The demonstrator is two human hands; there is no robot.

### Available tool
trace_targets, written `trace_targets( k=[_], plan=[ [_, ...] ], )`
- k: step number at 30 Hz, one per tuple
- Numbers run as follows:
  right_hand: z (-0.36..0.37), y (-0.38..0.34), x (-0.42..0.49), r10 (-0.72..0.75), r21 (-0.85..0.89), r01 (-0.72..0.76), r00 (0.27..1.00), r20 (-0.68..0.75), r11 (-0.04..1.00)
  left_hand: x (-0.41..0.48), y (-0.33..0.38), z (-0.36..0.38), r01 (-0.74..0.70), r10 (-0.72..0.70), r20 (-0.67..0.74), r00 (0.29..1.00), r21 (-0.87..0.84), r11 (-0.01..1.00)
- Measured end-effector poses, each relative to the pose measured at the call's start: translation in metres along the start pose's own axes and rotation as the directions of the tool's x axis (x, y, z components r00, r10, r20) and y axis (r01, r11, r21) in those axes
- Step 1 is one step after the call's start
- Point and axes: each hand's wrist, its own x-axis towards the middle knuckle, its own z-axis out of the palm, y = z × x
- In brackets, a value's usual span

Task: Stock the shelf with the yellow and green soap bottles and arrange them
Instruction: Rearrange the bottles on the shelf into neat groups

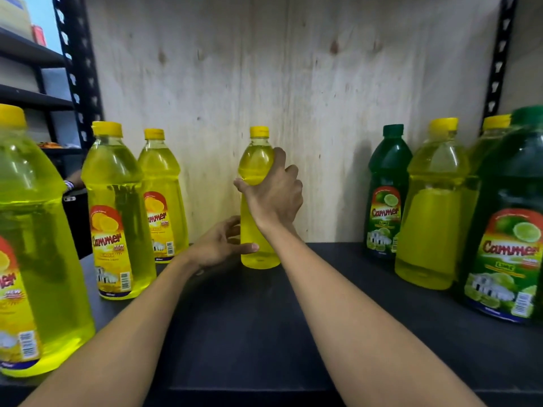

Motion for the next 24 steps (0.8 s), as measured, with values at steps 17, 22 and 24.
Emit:
trace_targets(
  k=[17,22,24],
  plan=[
    [0.015,0.022,0.014,0.059,0.455,-0.198,0.952,0.301,0.868,0.002,-0.006,0.015,0.056,0.066,-0.377,0.924,0.304,0.951],
    [0.016,0.026,0.013,0.034,0.356,-0.163,0.939,0.341,0.920,0.003,-0.003,0.030,0.145,0.132,-0.483,0.866,0.494,0.857],
    [0.014,0.028,0.010,0.066,0.232,-0.144,0.947,0.315,0.962,0.004,-0.001,0.031,0.142,0.119,-0.456,0.882,0.497,0.856]
  ],
)
